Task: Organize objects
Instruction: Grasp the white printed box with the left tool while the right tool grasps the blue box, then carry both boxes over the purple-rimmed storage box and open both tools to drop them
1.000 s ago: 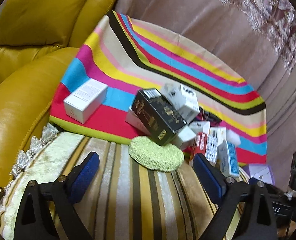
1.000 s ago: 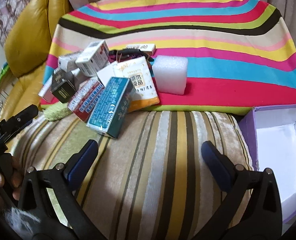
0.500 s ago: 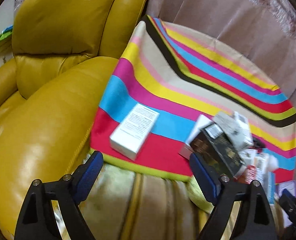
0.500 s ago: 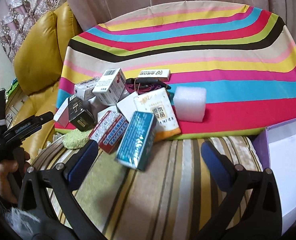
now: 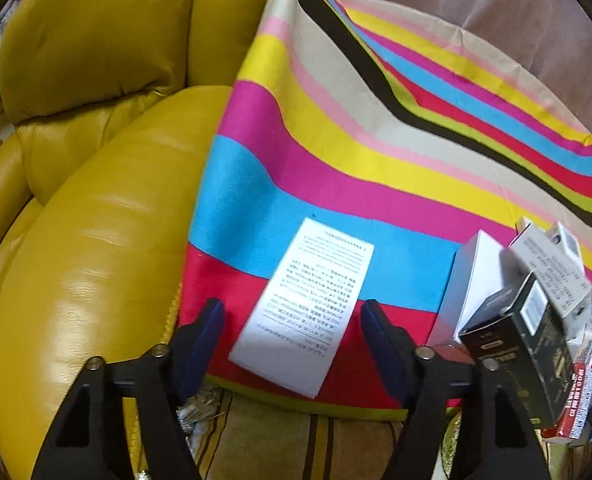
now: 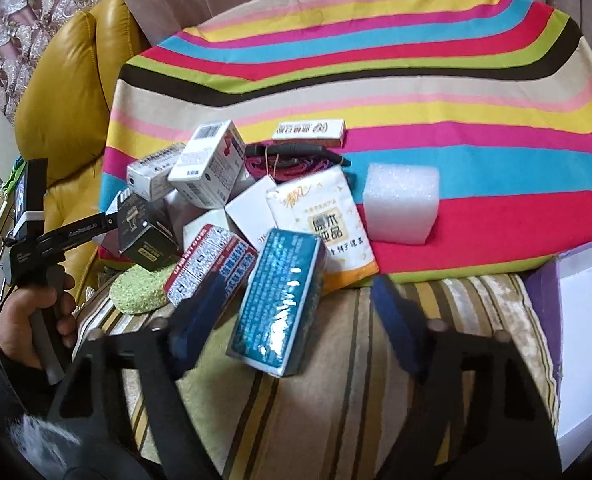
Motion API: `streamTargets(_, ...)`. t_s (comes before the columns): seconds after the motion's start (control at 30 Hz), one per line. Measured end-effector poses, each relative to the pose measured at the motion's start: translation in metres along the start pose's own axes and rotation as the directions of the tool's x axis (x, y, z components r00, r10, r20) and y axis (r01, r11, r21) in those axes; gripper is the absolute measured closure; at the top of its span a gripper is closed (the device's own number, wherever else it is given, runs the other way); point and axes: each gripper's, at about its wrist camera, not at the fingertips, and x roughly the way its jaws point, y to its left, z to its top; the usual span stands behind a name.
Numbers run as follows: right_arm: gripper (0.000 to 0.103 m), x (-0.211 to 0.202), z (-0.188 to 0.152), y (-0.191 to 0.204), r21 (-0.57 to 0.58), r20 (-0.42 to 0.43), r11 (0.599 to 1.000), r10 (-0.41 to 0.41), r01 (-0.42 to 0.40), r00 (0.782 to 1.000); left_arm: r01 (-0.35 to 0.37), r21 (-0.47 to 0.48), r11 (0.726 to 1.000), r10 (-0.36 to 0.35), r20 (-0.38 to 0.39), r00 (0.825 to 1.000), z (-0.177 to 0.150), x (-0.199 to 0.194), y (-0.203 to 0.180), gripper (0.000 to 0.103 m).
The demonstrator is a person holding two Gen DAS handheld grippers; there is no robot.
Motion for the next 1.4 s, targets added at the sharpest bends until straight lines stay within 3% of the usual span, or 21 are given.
streamTargets(0.13, 0.053, 0.006, -0.002, -0.003, 0.01, -0.028, 1.0, 0.023, -0.023, 0.999, 0.023, -0.002, 1.0, -0.023, -0.008, 1.0, -0.003, 0.0, 0.001, 0.057)
streamTargets(0.2, 0.057, 0.005, -0.003, -0.002, 0.007, -0.022, 1.0, 0.02, -0.02, 1.0, 0.023, -0.004, 1.0, -0.023, 0.001, 1.0, -0.001, -0.001, -0.003, 0.06)
streamTargets(0.37, 0.059, 0.002, -0.004, -0.004, 0.011, -0.014, 0.999, 0.044, -0.043, 0.999, 0.024, -0.028, 0.999, -0.023, 0.046, 0.999, -0.002, -0.014, 0.003, 0.061)
streamTargets(0.57, 0.06, -0.008, -0.007, -0.005, -0.002, 0.021, 0.998, 0.066, -0.066, 0.998, 0.073, -0.077, 0.994, -0.062, 0.137, 0.989, -0.014, -0.049, 0.003, 0.061)
streamTargets(0.8, 0.06, -0.02, -0.009, -0.011, -0.001, 0.053, 0.996, 0.087, -0.087, 0.995, 0.185, -0.062, 0.981, -0.158, 0.304, 0.939, -0.04, -0.104, -0.021, 0.061)
streamTargets(1.0, 0.061, -0.036, -0.014, -0.022, 0.005, 0.084, 0.996, 0.093, -0.093, 0.992, 0.257, -0.018, 0.966, -0.233, 0.366, 0.901, -0.052, -0.13, -0.051, 0.061)
streamTargets(1.2, 0.061, -0.05, -0.016, -0.044, 0.047, 0.116, 0.995, 0.082, -0.088, 0.99, 0.306, 0.073, 0.949, -0.311, 0.363, 0.878, -0.065, -0.143, -0.097, 0.061)
streamTargets(1.4, 0.061, -0.067, -0.018, -0.074, 0.116, 0.138, 0.992, 0.043, -0.059, 0.989, 0.373, 0.19, 0.908, -0.416, 0.308, 0.856, -0.072, -0.148, -0.151, 0.061)
